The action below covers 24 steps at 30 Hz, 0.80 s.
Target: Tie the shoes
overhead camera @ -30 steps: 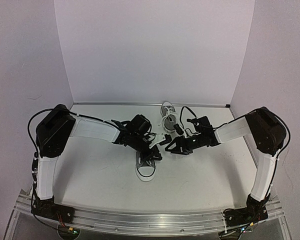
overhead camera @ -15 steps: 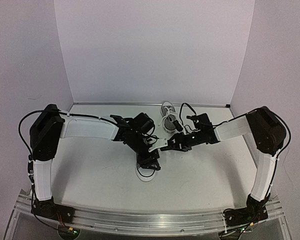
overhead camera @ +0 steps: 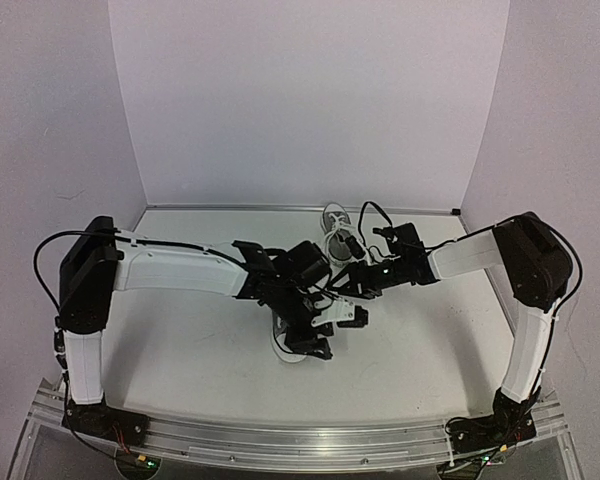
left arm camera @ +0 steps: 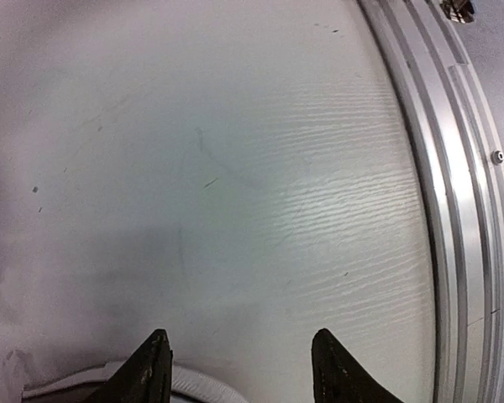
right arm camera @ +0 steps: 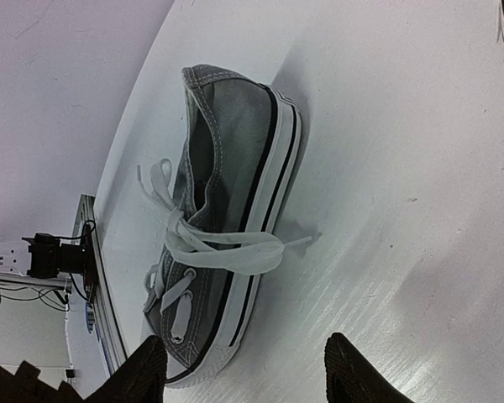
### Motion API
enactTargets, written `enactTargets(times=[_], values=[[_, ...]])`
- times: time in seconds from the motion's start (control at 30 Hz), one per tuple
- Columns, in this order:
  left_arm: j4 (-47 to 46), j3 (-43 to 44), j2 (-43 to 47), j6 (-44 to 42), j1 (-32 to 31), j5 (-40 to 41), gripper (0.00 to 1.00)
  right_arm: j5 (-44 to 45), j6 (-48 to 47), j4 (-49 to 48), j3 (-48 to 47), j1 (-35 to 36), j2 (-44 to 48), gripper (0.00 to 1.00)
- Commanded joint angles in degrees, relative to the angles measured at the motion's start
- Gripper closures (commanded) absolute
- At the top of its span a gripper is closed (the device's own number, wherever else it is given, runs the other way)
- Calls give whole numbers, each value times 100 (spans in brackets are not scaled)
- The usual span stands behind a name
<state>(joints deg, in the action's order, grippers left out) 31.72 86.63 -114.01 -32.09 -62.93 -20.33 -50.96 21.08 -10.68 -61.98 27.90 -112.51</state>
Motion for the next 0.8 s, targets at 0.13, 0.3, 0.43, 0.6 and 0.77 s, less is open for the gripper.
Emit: enactTargets(times=[0.13, 0.3, 0.43, 0.6, 0.77], values=[[-2834, -1877, 1710, 1870, 2361, -571, 46, -60, -52, -92, -221, -4, -152, 40], [-3182, -2318, 1697, 2158, 2862, -751, 48, -24, -79, -76, -321, -3, -365, 41], [-3589, -2505, 1549, 2330, 3096, -1198, 53, -50, -79, -75, -424, -2, -558, 42], [-3504, -2366, 1220, 2142, 3101, -1631, 56, -104, -78, -80, -597, -4, -852, 44], [-3408, -2274, 1018, 2079, 3102, -1800, 54, -201, -67, -84, -800, 19, -1042, 44]])
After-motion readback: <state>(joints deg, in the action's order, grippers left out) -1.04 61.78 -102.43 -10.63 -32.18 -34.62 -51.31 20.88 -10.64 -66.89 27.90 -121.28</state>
